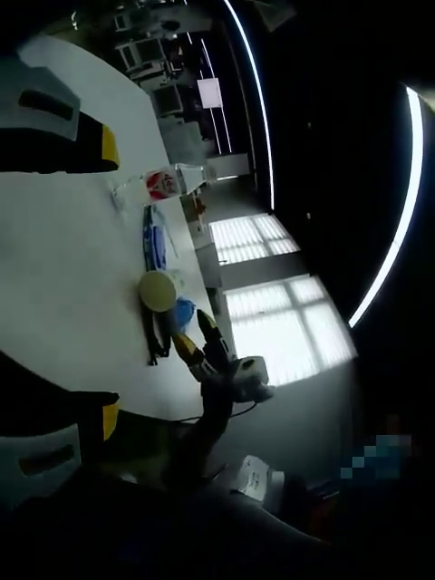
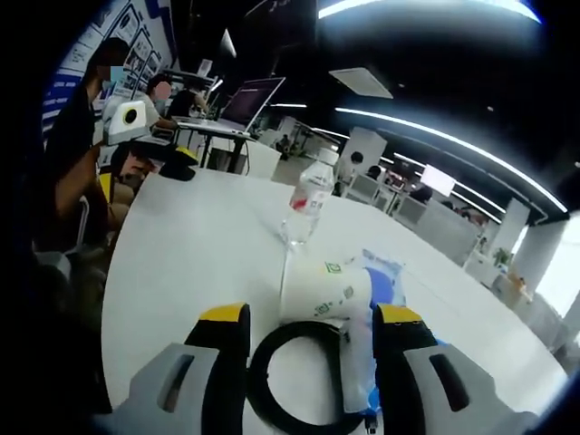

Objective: Arrange the tabletop items into an orderly group along one side of the table until the central work area is clear of visible clutter.

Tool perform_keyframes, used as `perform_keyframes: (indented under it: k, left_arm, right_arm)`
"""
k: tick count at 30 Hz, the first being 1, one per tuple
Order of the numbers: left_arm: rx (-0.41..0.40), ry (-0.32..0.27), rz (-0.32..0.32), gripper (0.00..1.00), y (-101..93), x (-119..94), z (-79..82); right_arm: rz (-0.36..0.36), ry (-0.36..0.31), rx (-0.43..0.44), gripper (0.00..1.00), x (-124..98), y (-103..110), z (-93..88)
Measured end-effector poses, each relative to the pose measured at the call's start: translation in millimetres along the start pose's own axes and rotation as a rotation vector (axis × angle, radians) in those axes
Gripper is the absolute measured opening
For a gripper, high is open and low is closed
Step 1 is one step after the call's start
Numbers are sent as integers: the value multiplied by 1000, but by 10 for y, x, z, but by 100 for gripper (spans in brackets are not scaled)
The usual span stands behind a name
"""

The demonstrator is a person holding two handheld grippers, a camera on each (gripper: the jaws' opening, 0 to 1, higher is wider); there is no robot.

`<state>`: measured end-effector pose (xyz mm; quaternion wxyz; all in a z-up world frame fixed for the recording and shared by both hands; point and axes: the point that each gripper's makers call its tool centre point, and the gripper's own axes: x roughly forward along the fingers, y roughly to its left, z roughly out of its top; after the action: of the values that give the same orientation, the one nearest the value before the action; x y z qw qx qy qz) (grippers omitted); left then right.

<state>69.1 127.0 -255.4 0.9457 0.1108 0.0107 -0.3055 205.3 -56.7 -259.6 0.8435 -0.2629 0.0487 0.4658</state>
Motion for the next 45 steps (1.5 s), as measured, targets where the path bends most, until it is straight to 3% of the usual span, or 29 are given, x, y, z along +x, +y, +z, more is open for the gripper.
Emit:
perform_keyframes:
  k: [7, 18, 29, 36, 45]
  left_arm:
    - [3, -1, -2, 100, -6, 1, -4]
    - [-1, 7, -4, 100, -21, -6, -73]
    - [-8, 5, 7, 100, 16, -35, -75]
    - [-10, 14, 2, 100, -6, -36, -114]
    - [-11, 17, 1, 100, -12, -40, -125]
  right_arm:
    - [-34, 10, -21, 51, 81, -30, -2]
    - [-12, -7, -21, 52, 213, 86, 39]
    - [-38, 9, -37, 52, 326, 65, 4]
    - [-53, 22, -47, 47, 353, 34, -35]
    - [-80, 41, -59, 32, 336, -40, -91]
